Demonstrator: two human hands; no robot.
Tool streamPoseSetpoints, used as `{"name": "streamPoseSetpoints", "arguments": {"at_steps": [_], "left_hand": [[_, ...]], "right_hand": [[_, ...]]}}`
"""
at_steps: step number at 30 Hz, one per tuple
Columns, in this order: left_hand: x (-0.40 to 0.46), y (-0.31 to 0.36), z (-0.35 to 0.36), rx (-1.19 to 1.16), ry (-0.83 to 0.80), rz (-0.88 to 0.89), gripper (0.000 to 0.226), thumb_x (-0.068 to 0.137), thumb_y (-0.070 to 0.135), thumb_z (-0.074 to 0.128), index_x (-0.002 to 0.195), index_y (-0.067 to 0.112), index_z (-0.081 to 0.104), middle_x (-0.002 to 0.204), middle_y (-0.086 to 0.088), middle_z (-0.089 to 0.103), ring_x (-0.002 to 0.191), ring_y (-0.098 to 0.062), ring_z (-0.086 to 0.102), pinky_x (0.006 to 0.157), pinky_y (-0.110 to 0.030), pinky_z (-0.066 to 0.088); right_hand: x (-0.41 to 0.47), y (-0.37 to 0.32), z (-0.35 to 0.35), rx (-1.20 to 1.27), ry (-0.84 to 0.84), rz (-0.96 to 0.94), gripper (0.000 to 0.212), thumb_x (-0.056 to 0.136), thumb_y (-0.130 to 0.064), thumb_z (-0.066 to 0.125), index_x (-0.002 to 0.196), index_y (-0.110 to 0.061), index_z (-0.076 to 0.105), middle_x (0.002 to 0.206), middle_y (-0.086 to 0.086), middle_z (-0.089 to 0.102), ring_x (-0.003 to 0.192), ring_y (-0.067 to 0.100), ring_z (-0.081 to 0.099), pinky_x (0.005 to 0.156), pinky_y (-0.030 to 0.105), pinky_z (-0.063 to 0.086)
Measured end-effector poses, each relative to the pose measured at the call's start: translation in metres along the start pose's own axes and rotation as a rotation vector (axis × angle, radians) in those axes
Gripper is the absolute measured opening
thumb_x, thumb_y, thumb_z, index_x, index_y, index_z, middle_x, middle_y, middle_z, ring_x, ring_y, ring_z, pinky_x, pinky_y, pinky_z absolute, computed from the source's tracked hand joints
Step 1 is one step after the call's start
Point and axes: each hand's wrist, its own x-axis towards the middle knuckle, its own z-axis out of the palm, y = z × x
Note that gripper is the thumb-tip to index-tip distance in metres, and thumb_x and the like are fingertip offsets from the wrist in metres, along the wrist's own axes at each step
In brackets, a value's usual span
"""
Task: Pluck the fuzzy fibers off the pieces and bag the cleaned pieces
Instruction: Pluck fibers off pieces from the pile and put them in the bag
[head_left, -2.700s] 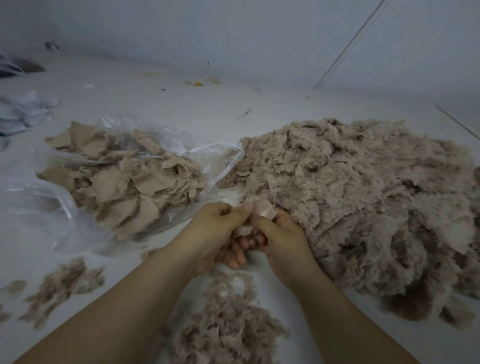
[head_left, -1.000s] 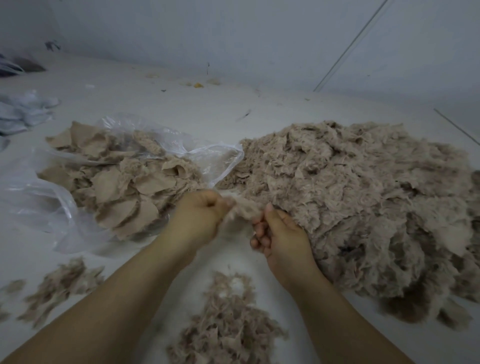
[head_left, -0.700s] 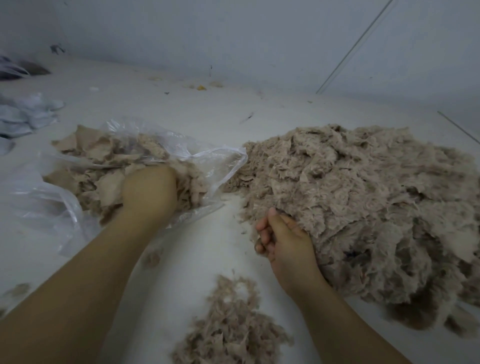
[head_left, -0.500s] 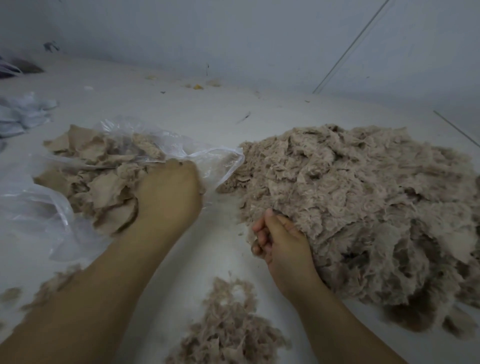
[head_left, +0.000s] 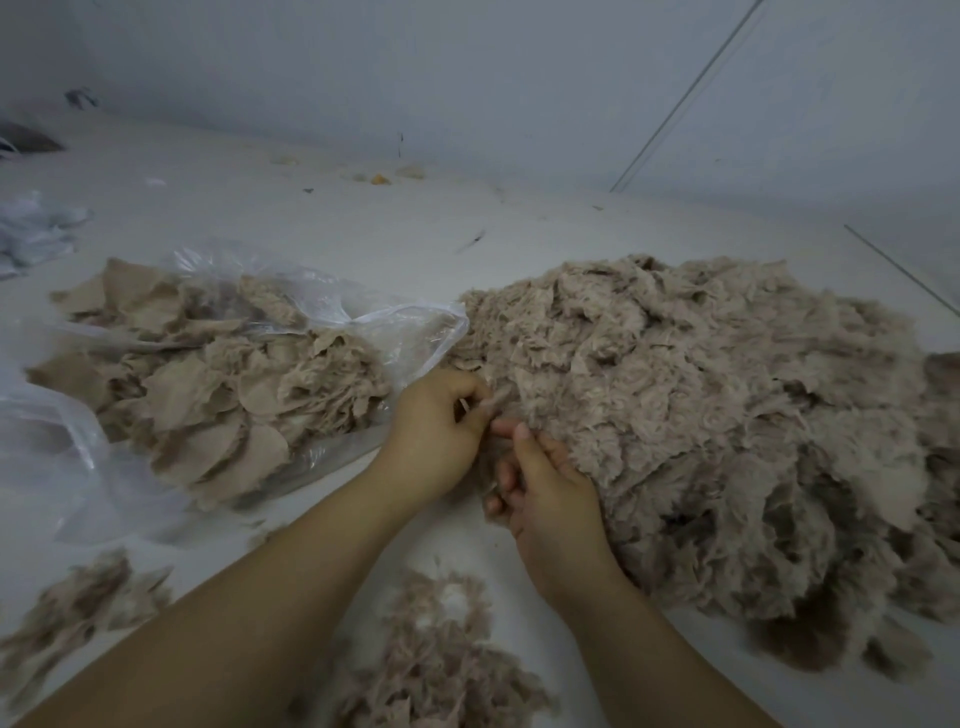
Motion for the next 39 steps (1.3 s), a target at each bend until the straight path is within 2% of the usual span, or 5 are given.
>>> {"name": "streamPoseSetpoints", "arguments": {"at_steps": [7,15,20,29,39], "left_hand": [[-0.024,-0.002,-0.018,-0.200,0.023,-0.108,0.019,0.082,0.003,0.074,0.066,0.009,0.065,0.065,-0.002,0.061,0.057,-0.015,0.054,0.058,-0.033,0.046],[-0.044,0.007,-0.034,-0.576,-0.125,-0.143,0.025,0.076,-0.014,0.069,0.057,0.000,0.063,0.080,-0.005,0.065,0.064,-0.017,0.058,0.046,-0.027,0.044],[-0.045,0.007,-0.039,-0.889,-0.198,-0.297,0.014,0.075,0.006,0.065,0.066,0.003,0.054,0.069,-0.022,0.061,0.059,-0.028,0.062,0.047,-0.031,0.047],[-0.039,0.010,-0.021,-0.785,-0.189,-0.446,0.024,0.085,-0.002,0.068,0.105,0.004,0.057,0.076,-0.015,0.068,0.055,-0.029,0.060,0.048,-0.032,0.047],[-0.036,0.002,-0.025,-0.684,0.105,-0.435,0.042,0.101,0.017,0.051,0.061,0.016,0.063,0.051,-0.007,0.053,0.039,-0.016,0.044,0.037,-0.025,0.036]], "right_hand": [[-0.001,-0.001,0.002,-0.027,0.057,0.024,0.022,0.100,-0.032,0.055,0.090,-0.016,0.065,0.058,-0.003,0.047,0.050,0.009,0.044,0.051,0.025,0.043],[0.003,0.002,0.001,-0.017,0.056,0.018,0.025,0.101,-0.029,0.056,0.079,-0.015,0.059,0.058,-0.002,0.047,0.049,0.010,0.042,0.050,0.027,0.041],[0.006,0.004,-0.001,-0.060,0.056,0.012,0.024,0.100,-0.027,0.058,0.081,-0.011,0.059,0.058,-0.001,0.047,0.051,0.013,0.045,0.051,0.029,0.044],[0.005,0.007,-0.004,-0.071,-0.030,0.000,0.032,0.096,-0.027,0.064,0.102,0.005,0.064,0.080,0.020,0.054,0.068,0.027,0.048,0.064,0.040,0.045],[0.010,0.009,-0.005,0.002,0.008,0.017,0.006,0.098,-0.017,0.061,0.095,-0.013,0.064,0.055,-0.006,0.042,0.050,0.007,0.039,0.049,0.023,0.043]]}}
